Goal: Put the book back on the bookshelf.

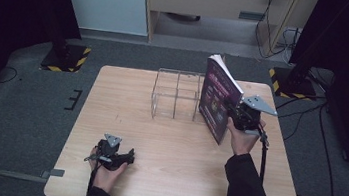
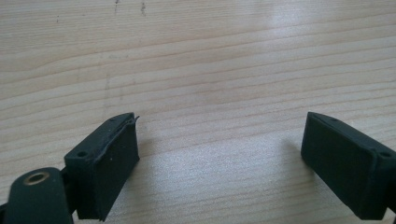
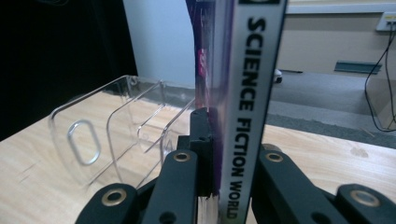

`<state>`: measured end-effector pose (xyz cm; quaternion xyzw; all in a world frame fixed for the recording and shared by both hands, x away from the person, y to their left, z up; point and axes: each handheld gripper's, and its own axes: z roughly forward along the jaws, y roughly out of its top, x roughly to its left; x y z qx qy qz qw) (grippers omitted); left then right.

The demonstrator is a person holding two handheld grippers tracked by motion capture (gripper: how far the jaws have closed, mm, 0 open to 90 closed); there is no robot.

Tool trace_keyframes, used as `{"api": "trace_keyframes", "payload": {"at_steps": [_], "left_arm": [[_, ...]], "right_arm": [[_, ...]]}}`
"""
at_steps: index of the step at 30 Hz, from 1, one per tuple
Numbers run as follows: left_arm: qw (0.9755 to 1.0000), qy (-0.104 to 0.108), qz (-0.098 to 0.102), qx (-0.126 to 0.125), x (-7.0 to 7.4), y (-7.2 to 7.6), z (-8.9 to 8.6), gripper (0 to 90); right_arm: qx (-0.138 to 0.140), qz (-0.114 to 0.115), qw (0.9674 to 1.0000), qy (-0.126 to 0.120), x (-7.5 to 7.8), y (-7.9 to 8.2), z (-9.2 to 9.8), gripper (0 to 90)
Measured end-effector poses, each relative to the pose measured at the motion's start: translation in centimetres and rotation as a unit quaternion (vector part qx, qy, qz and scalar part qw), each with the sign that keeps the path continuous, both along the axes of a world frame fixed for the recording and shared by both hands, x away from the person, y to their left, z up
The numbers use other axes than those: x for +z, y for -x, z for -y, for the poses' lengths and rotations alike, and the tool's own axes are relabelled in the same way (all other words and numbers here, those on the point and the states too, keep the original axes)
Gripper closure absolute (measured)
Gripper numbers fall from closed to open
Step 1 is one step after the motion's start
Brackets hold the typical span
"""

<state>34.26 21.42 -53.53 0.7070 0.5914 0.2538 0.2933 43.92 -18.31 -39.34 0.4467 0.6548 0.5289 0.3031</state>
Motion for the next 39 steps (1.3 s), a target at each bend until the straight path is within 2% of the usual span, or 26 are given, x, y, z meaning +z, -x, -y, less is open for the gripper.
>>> {"api": "trace_keyframes", "payload": {"at_steps": [12,21,25,29,34,39], "left_arm": [[1.0,0.0,0.0,-0.001,0.0,0.0,0.0,10.1],[1.0,0.0,0.0,-0.001,0.0,0.0,0.0,10.0],[1.0,0.0,0.0,-0.001,0.0,0.0,0.0,10.0],[1.0,0.0,0.0,-0.001,0.0,0.0,0.0,10.1],[1.0,0.0,0.0,-0.001,0.0,0.0,0.0,10.0],[1.0,0.0,0.0,-0.001,0.0,0.0,0.0,10.0]], "right_arm": [[-0.03,0.011,0.9994,-0.015,-0.8,-2.3,-0.9,82.8],[-0.03,0.0,0.9994,-0.014,-1.7,-2.2,-1.1,82.5],[-0.021,-0.015,0.9997,0.001,-1.4,-1.9,-1.2,81.8],[-0.013,-0.034,0.9993,0.003,-0.8,-1.8,-0.9,80.1],[-0.007,-0.027,0.9996,-0.006,0.7,-1.7,-0.4,76.2],[-0.009,-0.048,0.9987,0.013,1.7,-2.4,-0.7,75.2]]}}
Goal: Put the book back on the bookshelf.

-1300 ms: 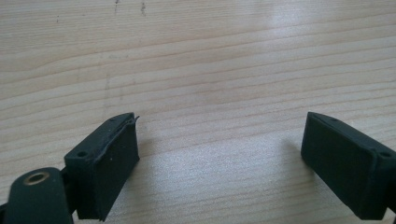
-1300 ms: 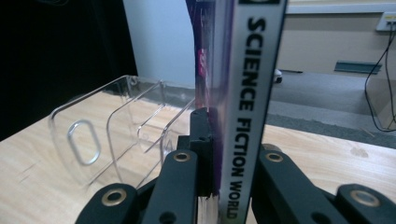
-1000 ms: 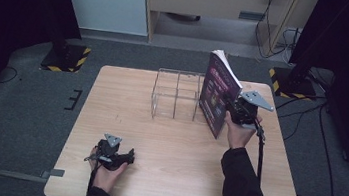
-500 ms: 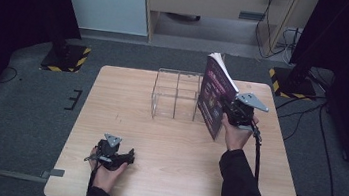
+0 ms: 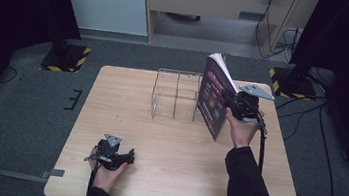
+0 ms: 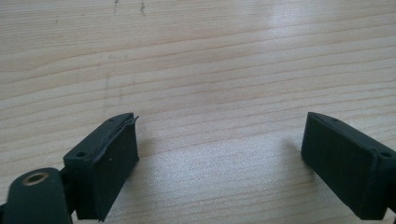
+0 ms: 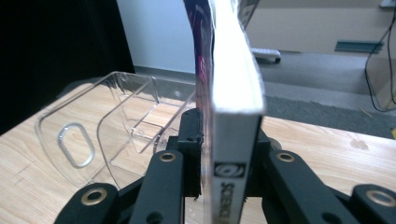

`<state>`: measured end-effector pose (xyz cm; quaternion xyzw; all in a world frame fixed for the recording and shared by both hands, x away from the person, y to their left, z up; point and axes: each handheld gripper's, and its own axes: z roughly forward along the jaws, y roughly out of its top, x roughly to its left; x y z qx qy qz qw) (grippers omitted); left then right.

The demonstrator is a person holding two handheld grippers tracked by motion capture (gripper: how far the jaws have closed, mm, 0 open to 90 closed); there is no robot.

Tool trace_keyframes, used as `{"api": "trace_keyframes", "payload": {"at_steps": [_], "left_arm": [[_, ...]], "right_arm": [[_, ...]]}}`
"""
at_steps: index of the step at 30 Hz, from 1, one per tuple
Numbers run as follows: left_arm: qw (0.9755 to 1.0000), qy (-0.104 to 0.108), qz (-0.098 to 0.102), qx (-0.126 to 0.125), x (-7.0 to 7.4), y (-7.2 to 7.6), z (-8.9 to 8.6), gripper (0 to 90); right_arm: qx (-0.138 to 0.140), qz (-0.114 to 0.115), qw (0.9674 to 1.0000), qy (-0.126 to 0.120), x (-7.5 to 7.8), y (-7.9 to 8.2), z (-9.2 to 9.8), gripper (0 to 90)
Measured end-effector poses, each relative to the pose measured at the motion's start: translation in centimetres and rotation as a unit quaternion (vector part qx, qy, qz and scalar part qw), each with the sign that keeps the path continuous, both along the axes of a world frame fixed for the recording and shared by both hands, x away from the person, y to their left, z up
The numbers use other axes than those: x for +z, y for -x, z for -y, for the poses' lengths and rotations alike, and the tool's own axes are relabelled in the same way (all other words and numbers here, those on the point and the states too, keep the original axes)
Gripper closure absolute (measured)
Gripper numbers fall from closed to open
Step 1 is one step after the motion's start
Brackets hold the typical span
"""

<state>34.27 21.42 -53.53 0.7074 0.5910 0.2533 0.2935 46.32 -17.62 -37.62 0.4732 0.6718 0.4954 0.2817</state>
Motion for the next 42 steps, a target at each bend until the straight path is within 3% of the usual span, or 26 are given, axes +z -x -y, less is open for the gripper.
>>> {"api": "trace_keyframes", "payload": {"at_steps": [4,8,20,33,42], "left_arm": [[1.0,0.0,0.0,0.0,0.0,0.0,0.0,10.0],[1.0,0.0,0.0,0.0,0.0,0.0,0.0,10.0],[1.0,0.0,0.0,0.0,0.0,0.0,0.0,10.0],[1.0,0.0,0.0,0.0,0.0,0.0,0.0,10.0],[1.0,0.0,0.0,0.0,0.0,0.0,0.0,10.0]], "right_arm": [[-0.008,-0.009,0.9999,0.001,0.0,-0.3,0.0,82.2],[-0.013,-0.006,0.9999,0.006,0.0,-0.2,-0.1,82.8],[-0.048,0.043,0.9979,-0.009,-0.3,-1.0,-1.3,83.0],[-0.065,0.033,0.9973,-0.002,-0.9,-1.0,-1.6,82.0],[-0.05,0.021,0.9985,0.009,-0.6,-0.7,-1.1,70.4]]}}
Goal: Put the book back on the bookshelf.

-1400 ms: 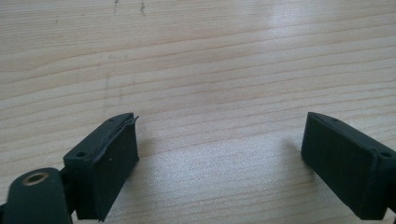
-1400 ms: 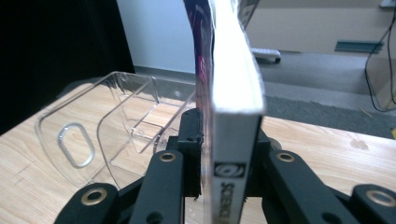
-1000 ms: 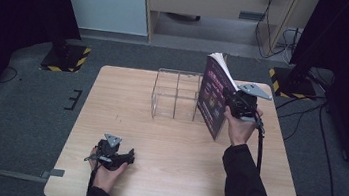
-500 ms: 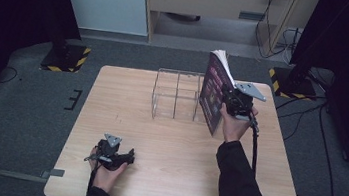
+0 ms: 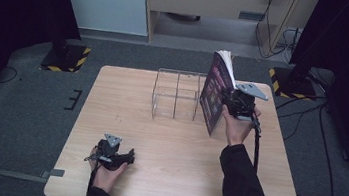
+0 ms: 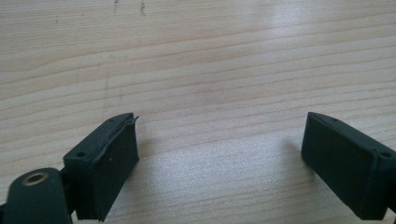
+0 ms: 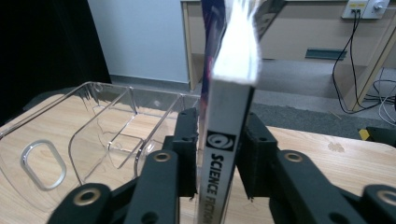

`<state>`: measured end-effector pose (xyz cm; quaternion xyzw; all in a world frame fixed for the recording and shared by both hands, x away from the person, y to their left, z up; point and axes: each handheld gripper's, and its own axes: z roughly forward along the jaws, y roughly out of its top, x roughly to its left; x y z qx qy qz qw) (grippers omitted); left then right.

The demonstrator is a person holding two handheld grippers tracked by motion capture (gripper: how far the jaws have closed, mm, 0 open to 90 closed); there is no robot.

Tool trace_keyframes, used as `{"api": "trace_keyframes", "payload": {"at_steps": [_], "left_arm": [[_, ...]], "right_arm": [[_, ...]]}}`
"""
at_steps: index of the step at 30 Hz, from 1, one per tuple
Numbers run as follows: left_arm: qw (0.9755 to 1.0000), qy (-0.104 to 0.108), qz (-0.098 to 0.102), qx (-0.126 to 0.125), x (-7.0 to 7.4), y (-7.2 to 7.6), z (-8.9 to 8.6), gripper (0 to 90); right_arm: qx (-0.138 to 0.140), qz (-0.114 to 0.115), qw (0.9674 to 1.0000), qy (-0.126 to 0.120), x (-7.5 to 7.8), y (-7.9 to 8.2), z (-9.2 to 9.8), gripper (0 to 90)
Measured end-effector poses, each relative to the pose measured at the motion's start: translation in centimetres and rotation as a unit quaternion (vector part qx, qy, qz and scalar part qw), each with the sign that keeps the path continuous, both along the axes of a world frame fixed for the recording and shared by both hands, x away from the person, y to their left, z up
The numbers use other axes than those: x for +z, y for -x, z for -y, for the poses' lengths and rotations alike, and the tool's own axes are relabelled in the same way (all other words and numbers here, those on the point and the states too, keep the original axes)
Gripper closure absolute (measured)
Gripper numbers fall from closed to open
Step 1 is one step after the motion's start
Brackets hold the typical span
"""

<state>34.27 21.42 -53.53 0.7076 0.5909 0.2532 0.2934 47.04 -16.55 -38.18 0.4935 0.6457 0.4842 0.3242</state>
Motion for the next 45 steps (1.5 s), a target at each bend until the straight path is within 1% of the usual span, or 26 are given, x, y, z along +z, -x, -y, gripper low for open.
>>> {"api": "trace_keyframes", "payload": {"at_steps": [3,5,9,12,14,17,22,24,26,29,31,33,34,36,38,40,41,43,45], "left_arm": [[1.0,0.0,0.0,0.0,0.0,0.0,0.0,10.0],[1.0,0.0,0.0,0.0,0.0,0.0,0.0,10.0],[1.0,0.0,0.0,0.0,0.0,0.0,0.0,10.0],[1.0,0.0,0.0,0.0,0.0,0.0,0.0,9.9],[1.0,0.0,0.0,0.0,0.0,0.0,0.0,10.0],[1.0,0.0,0.0,0.0,0.0,0.0,0.0,9.9],[1.0,0.0,0.0,0.0,0.0,0.0,0.0,9.9],[1.0,0.0,0.0,0.0,0.0,0.0,0.0,10.0],[1.0,0.0,0.0,0.0,0.0,0.0,0.0,10.0],[1.0,0.0,0.0,0.0,0.0,0.0,0.0,9.9],[1.0,0.0,0.0,0.0,0.0,0.0,0.0,9.9],[1.0,0.0,0.0,0.0,0.0,0.0,0.0,9.9],[1.0,0.0,0.0,0.0,0.0,0.0,0.0,9.9],[1.0,0.0,0.0,0.0,0.0,0.0,0.0,9.9],[1.0,0.0,0.0,0.0,0.0,0.0,0.0,9.9],[1.0,0.0,0.0,0.0,0.0,0.0,0.0,9.9],[1.0,0.0,0.0,0.0,0.0,0.0,0.0,9.9],[1.0,0.0,0.0,0.0,0.0,0.0,0.0,9.9],[1.0,0.001,0.0,-0.001,0.0,0.0,0.0,9.9]], "right_arm": [[0.002,-0.001,1.0,0.002,-0.1,0.1,0.2,68.9],[0.004,-0.002,1.0,-0.002,-0.2,0.2,0.4,68.2],[0.007,-0.001,1.0,-0.002,-0.3,0.2,0.5,66.2],[0.011,-0.003,0.9999,-0.001,-0.3,0.2,0.5,63.2],[0.013,-0.001,0.9999,-0.002,-0.3,0.4,0.5,57.8],[0.012,0.008,0.9999,-0.007,-0.1,0.8,0.7,44.6],[0.037,0.006,0.9992,-0.016,0.2,1.7,1.5,26.7],[0.044,0.0,0.9988,-0.024,0.2,2.3,2.0,24.2],[0.044,-0.002,0.9987,-0.024,0.0,3.0,2.5,22.6],[0.05,-0.015,0.9986,-0.012,-0.8,4.2,3.5,18.9],[0.054,-0.017,0.9984,-0.006,-1.2,4.7,3.9,17.4],[0.058,-0.027,0.998,-0.002,-1.9,5.4,4.4,16.8],[0.061,-0.037,0.9974,0.004,-2.5,5.7,4.8,16.4],[0.06,-0.044,0.9971,0.017,-3.4,6.2,5.2,16.2],[0.06,-0.056,0.9964,0.023,-4.4,6.7,5.8,15.6],[0.063,-0.071,0.9953,0.019,-5.5,7.1,6.5,15.0],[0.068,-0.083,0.9942,0.012,-6.3,7.3,6.9,14.9],[0.074,-0.099,0.9923,0.006,-7.7,7.6,7.5,14.8],[0.074,-0.12,0.9898,0.021,-8.7,7.7,8.0,13.8]]}}
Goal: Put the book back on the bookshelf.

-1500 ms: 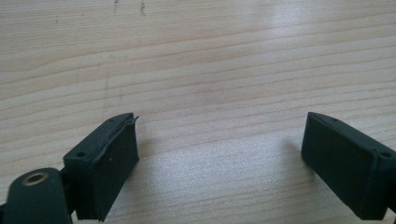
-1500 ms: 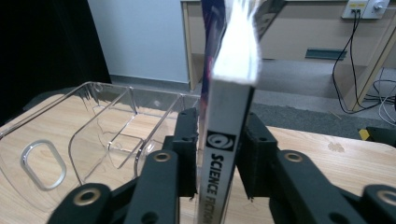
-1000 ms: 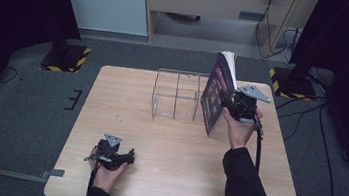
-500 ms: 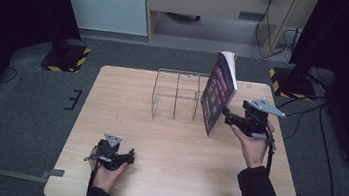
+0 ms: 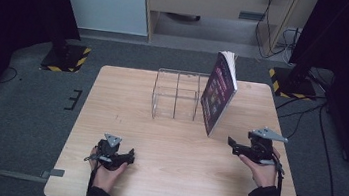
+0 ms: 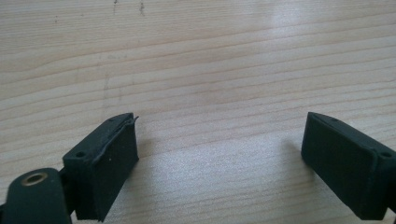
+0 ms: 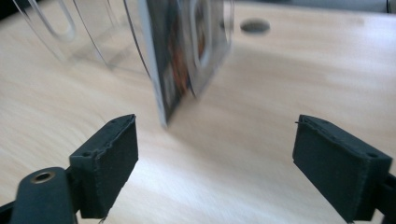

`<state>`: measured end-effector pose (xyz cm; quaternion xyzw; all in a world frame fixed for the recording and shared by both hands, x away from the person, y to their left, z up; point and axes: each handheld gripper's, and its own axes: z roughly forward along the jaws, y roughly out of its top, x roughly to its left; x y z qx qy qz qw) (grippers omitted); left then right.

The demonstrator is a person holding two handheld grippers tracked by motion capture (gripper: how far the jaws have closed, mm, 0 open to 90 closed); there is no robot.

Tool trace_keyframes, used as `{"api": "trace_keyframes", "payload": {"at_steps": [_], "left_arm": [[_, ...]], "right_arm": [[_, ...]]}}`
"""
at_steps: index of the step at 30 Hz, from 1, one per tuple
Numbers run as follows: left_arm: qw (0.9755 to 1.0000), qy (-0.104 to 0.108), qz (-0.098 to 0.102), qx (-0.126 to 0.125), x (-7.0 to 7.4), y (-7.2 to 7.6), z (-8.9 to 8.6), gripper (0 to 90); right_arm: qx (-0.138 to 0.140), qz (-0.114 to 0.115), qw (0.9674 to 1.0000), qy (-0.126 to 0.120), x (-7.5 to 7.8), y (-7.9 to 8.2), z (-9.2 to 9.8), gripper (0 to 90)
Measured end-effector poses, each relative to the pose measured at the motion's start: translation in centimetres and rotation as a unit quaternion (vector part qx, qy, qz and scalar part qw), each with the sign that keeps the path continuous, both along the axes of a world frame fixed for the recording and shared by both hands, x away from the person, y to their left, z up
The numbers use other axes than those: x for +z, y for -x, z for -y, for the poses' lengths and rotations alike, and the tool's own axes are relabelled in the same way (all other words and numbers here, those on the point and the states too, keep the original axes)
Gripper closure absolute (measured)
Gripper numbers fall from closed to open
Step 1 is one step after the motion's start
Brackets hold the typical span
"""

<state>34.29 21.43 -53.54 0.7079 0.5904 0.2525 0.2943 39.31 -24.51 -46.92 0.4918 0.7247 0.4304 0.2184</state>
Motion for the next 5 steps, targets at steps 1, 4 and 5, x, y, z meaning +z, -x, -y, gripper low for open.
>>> {"api": "trace_keyframes", "payload": {"at_steps": [1,4,5], "left_arm": [[1.0,0.001,0.0,-0.001,0.0,0.0,0.0,9.9],[1.0,0.002,0.0,-0.003,0.0,0.0,0.0,10.3],[1.0,0.002,0.001,-0.005,0.0,0.0,0.0,10.5]], "right_arm": [[-0.001,-0.002,0.9999,0.011,-0.5,0.1,0.3,13.4],[0.0,-0.011,0.9996,0.025,-1.5,0.5,1.0,12.6],[-0.005,-0.016,0.9995,0.029,-1.8,0.7,1.3,12.6]]}}
